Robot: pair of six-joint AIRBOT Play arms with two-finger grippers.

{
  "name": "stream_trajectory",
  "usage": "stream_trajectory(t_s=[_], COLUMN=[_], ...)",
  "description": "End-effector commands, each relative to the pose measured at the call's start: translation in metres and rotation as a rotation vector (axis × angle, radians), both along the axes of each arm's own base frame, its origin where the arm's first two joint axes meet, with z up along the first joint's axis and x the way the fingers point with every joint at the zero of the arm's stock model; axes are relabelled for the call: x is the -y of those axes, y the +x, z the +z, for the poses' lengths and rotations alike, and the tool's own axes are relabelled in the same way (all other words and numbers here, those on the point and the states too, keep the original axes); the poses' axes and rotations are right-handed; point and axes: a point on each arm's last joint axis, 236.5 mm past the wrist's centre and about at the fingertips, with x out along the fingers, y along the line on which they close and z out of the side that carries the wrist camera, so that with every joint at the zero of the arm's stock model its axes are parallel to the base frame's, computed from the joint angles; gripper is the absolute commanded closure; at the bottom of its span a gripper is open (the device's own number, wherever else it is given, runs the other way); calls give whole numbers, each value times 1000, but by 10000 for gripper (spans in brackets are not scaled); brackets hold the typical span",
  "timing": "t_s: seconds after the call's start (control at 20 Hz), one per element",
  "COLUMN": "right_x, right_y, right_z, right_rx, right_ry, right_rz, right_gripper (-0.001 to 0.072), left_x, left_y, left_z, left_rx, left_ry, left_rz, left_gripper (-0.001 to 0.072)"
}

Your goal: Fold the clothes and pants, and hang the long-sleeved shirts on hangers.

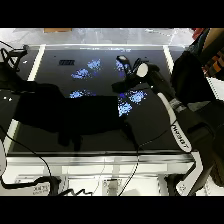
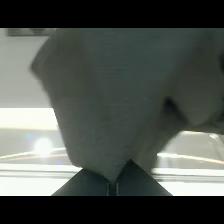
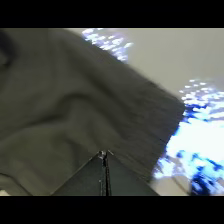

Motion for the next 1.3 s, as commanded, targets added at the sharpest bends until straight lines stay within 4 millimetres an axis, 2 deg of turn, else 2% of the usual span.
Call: stream_trajectory(t_s=[0.0, 0.15, 0.25, 0.3, 0.4, 0.45, 0.5, 0.55, 0.6, 0.75, 0.85, 1.05, 1.25], right_x=[-64, -127, -159, -170, -185, -187, -187, -184, -181, -179, -182, -192, -213], right_y=[-25, -58, -71, -73, -72, -70, -67, -62, -56, -43, -32, -21, -36], right_z=[-27, -49, -47, -44, -36, -34, -33, -32, -31, -24, -16, -2, -4], right_rx=[-51, -32, 21, 59, 112, 126, 134, 142, 146, 167, 190, 217, 216], right_ry=[81, 103, 127, 138, 166, 175, 178, 181, 184, 214, 250, 325, 350], right_rz=[52, 127, 155, 160, 153, 148, 142, 131, 116, 74, 25, -65, -60], right_gripper=[691, 692, 691, 691, 692, 691, 691, 691, 692, 691, 691, 693, 693], left_x=[22, 13, 7, 13, 41, 57, 62, 53, 37, -10, -15, 29, 87], left_y=[11, 45, 66, 69, 71, 71, 71, 71, 69, 43, 34, 32, 29], left_z=[-3, 8, 23, 29, 53, 76, 96, 108, 107, 62, 47, 55, 80], left_rx=[28, 187, 306, 338, 391, 441, 487, 515, 513, 359, 292, 250, 238], left_ry=[-100, -94, -141, -217, -466, -612, -725, -792, -790, -603, -538, -651, -825], left_rz=[-31, -17, 49, 60, 53, 4, -9, 17, 65, 204, 225, 157, 33], left_gripper=[696, 696, 698, 699, 699, 699, 700, 699, 700, 700, 699, 697, 697])
